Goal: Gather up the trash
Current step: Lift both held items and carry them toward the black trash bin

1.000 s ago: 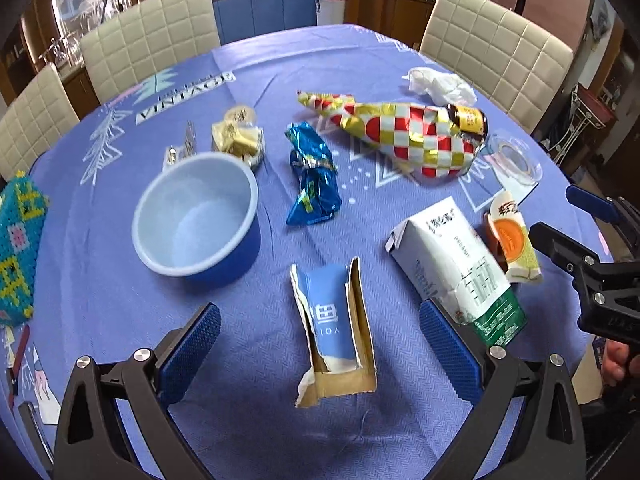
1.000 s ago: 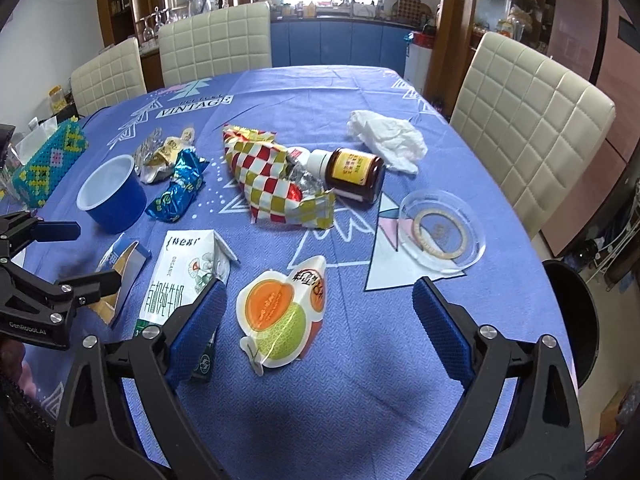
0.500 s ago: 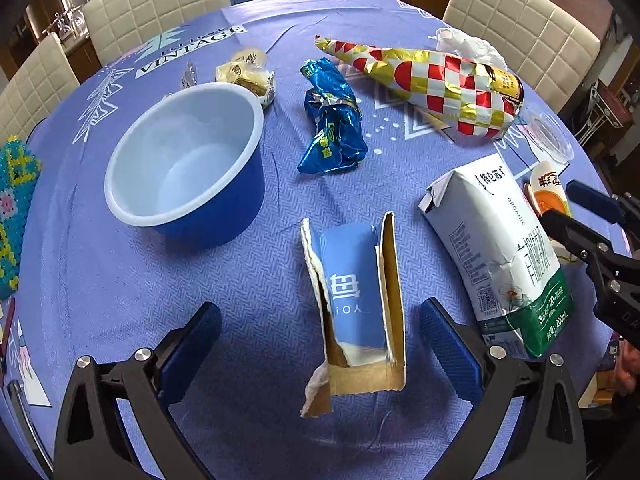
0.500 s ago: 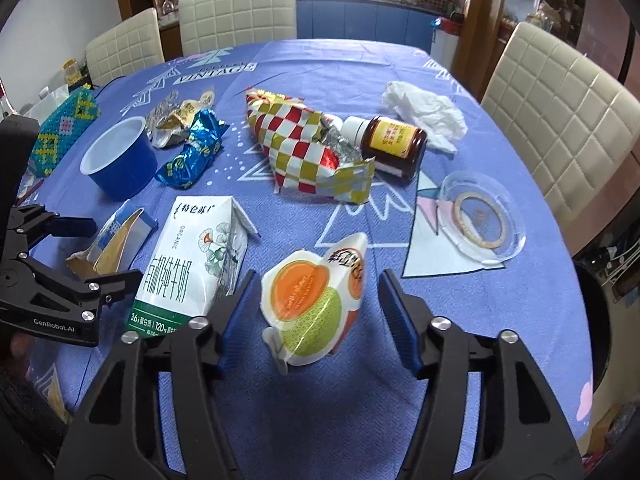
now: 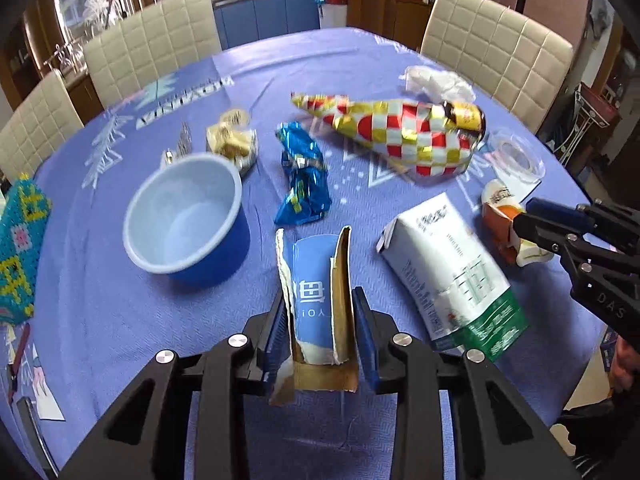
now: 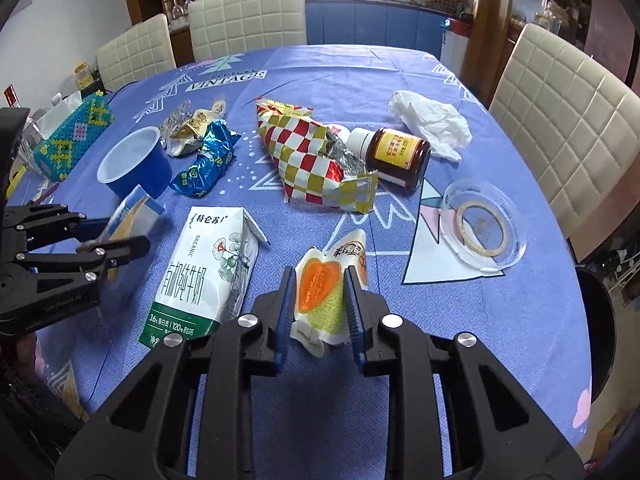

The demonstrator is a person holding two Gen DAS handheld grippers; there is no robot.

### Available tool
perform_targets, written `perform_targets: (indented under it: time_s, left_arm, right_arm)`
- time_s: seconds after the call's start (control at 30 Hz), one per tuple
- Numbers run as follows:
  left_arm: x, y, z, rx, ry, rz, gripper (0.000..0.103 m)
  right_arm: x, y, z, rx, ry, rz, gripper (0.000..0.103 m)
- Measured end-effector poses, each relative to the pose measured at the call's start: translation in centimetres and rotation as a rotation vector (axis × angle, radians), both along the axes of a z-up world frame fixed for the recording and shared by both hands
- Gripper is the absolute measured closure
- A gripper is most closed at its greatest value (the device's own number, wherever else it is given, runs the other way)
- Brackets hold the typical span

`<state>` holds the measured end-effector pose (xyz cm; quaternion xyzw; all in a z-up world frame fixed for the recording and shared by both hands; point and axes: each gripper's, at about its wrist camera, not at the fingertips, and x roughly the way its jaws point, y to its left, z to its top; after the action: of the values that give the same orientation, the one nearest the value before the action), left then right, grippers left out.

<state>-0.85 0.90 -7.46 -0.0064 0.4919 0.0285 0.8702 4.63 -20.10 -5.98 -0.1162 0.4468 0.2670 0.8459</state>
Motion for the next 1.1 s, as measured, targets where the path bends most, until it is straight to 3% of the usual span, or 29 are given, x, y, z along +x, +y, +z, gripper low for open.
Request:
perform_targets:
  time_s: [0.13,0.33,0.5,0.73,0.77,0.8,0.83,0.87,0.9,1.0,1.1]
  left_arm:
    - [0.1,-0.2,1.6,0.010,-0.041,0.011,0.072]
    - [0.6,-0.4,2.4,-0.019,-0.038,0.036,0.072]
    - [0.4,-1.0,2.4,-0.018,-0.026,0.070,0.072]
    - [0.2,-1.0,2.0,-0.023,-0.016,0.083,0.072]
    - [0.3,-1.0,1.8,-0.020,-0.014,0.082,0.072]
    - [0.3,-1.1,1.8,-0.017,-0.013,0.080,0.072]
    - [0.3,-1.0,1.7,-0.017,-0.013,0.078,0.072]
    - [0.4,-1.0,1.6,-0.017,-0.013,0.075,0.072]
    - [0.5,-1.0,1.6,-0.016,-0.014,0.072,0.072]
    - [0.8,-0.9,1.6,-0.011,-0.019,0.059,0.072]
    - [1.3,-0.7,1.2,-0.013,-0.020,0.050,0.072]
  right_arm:
    - [0.0,-0.3,0.5,-0.011,-0.003,-0.002,0.093]
    - [0.0,-1.5,1.9,0.024,-0.017,-0.001,0.101]
    - [0.7,-2.1,1.6,0.035,0.040,0.025,0.098]
    - [0.6,-1.9,1.5,0.024,0.012,0.025,0.096]
    - [0.5,-1.8,1.4,0.019,0.002,0.015,0.093]
    - [0.4,-1.8,1.3,0.016,-0.002,0.015,0.080]
    - [0.2,-1.7,1.1,0.002,-0.012,0.009,0.044]
    - [0.1,-1.8,1.0,-0.009,-0.024,-0.003,0.022]
    - [0.0,-2.0,1.0,-0.004,-0.042,-0.020,0.014]
    - [0.2,-2.2,0.5,-0.008,-0.041,-0.048,0.026]
    - [0.9,-2.2,-0.4,-0.005,-0.009,-0.068,0.028]
